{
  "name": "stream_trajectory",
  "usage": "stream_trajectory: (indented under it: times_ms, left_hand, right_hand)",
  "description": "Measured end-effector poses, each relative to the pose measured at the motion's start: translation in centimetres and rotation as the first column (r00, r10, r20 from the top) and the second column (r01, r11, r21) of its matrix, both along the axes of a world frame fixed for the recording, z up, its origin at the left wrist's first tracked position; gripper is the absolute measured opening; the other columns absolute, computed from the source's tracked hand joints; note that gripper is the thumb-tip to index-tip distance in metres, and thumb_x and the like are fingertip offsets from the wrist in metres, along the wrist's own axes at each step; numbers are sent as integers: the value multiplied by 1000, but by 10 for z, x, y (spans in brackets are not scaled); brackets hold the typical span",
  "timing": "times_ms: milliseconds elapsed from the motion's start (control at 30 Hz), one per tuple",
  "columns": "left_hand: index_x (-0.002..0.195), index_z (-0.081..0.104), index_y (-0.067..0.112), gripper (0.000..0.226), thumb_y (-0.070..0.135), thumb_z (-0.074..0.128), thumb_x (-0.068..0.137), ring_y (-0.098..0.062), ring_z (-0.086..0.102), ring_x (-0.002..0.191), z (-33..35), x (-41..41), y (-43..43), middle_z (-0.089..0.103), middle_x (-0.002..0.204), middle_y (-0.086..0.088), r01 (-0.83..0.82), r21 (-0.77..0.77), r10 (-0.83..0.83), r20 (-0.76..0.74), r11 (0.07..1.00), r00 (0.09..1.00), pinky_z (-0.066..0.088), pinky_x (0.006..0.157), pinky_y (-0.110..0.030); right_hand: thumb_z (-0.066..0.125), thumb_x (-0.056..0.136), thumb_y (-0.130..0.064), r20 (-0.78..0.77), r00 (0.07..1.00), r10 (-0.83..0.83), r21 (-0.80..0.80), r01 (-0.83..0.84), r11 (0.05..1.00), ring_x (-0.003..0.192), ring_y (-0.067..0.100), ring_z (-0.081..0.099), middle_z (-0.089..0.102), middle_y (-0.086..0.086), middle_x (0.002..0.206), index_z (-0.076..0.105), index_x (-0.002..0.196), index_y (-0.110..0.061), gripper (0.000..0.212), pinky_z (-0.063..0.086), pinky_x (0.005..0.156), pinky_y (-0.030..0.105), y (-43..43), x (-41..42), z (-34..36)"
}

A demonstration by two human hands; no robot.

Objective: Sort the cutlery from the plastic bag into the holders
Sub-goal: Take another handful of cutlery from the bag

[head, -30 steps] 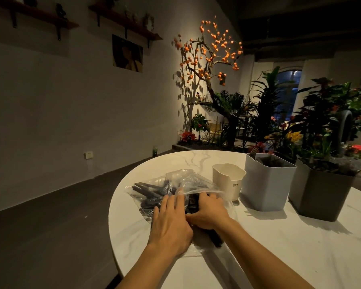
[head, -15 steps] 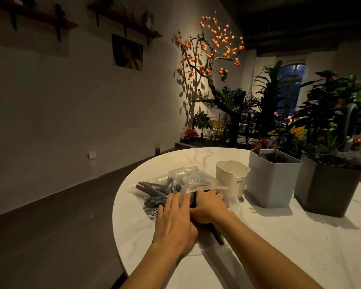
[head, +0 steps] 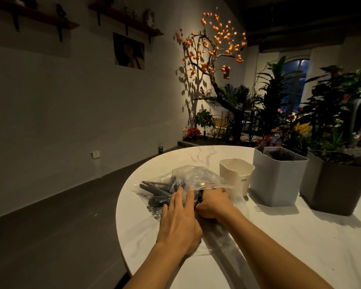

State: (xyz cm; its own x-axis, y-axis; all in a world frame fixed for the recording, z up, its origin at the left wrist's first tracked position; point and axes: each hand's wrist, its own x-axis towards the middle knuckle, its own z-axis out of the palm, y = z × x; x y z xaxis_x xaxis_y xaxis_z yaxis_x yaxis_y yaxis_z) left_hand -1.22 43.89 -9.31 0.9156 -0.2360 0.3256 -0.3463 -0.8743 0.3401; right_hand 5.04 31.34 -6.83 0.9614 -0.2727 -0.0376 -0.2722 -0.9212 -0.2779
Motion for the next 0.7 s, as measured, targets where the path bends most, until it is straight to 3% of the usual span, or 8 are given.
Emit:
stream_trajectory:
  times_ms: [167, 267, 367, 500, 600, 700]
  left_hand:
    - [162, -8, 28, 80, 28, 44, 101, -27, -1, 158, -2, 2, -1, -9, 171, -2, 1, 6, -1, -10, 1000, 1000, 6, 126, -46]
    - [161, -10, 27, 81, 30, 44, 101, -27, -3, 158, -2, 2, -1, -10, 171, -3, -1, 19, 1, -17, 1000, 1000, 5, 126, -46]
    - [161, -11, 25, 80, 27, 42, 102, -26, -4, 158, -2, 1, 0, -11, 171, -2, 7, 13, -6, -19, 1000, 1000, 4, 126, -45]
    - [162, -7, 23, 77, 19, 40, 100, -25, -3, 158, 1, -3, 1, -11, 171, -1, 25, -52, -26, -9, 998, 1000, 5, 127, -44]
    - [161, -10, 25, 82, 17, 44, 100, -29, -2, 158, 2, -4, 0, -14, 170, 0, 13, -108, -19, -46, 994, 999, 7, 126, -44]
    - [161, -12, 25, 86, 20, 48, 100, -28, -2, 158, 0, -1, 0, -17, 170, 0, 24, -136, -31, -48, 990, 998, 12, 127, -43]
  right_hand:
    - [59, 63, -39, 41, 999, 24, -11, -24, 1000, 106, 41, 60, 60, 20, 119, 57, 125, -10, 68, 55, 91, 48, 1, 1, 1]
    - [65, 77, -27, 49, 992, 117, -61, -114, 992, 99, 31, 63, 64, 13, 104, 62, 107, -11, 33, 52, 80, 33, 4, -18, 19]
    - [63, 87, -21, 48, 983, 175, -97, -170, 981, 93, 25, 60, 64, 10, 96, 59, 86, -16, 6, 42, 74, 28, 0, -27, 28]
    - [63, 85, -25, 69, 984, 162, -23, -161, 987, 84, 21, 55, 61, 3, 88, 55, 73, -19, 16, 40, 71, 28, -1, -28, 32]
    - [71, 81, -33, 85, 983, 166, 116, -175, 978, 88, 20, 64, 69, 5, 92, 67, 87, -16, 18, 51, 73, 29, -1, -24, 33]
    - [76, 73, -26, 138, 983, 124, 254, -156, 955, 86, 21, 68, 71, 9, 91, 69, 92, -11, 24, 61, 81, 36, 1, -23, 32]
